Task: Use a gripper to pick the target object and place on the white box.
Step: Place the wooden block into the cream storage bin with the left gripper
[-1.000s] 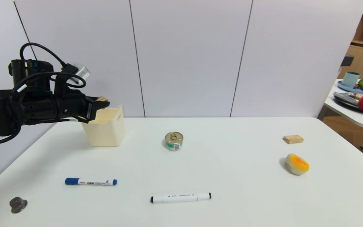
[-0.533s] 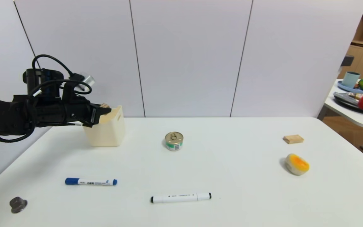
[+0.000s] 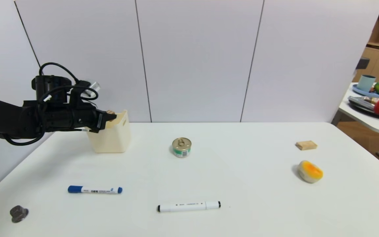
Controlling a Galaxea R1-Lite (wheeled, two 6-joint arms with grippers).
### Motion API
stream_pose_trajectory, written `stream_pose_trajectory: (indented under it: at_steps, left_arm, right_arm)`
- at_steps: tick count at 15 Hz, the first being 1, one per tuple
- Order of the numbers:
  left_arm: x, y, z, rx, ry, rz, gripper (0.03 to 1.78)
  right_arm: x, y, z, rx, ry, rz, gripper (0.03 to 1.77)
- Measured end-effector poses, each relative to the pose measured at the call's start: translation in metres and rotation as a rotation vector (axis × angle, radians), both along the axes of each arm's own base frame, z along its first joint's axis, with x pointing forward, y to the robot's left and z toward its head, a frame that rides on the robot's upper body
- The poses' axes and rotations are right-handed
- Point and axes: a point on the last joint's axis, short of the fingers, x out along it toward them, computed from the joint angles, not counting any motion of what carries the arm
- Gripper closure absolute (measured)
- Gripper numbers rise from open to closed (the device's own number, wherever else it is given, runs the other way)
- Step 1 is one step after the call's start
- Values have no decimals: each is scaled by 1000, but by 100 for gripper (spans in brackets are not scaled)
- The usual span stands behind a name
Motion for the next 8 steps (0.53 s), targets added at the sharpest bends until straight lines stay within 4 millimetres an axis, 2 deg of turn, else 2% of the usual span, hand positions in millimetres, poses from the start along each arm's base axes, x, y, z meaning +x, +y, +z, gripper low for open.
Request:
stream_pose_trajectory:
  at_steps: [4, 8]
  left_arm:
    - [4, 0, -2, -2, 3, 1, 137]
    - [5, 0, -6, -2, 25, -1, 86]
  right_arm:
    - [0, 0, 0, 0, 0, 0, 10]
    - [0, 0, 0, 0, 0, 0, 10]
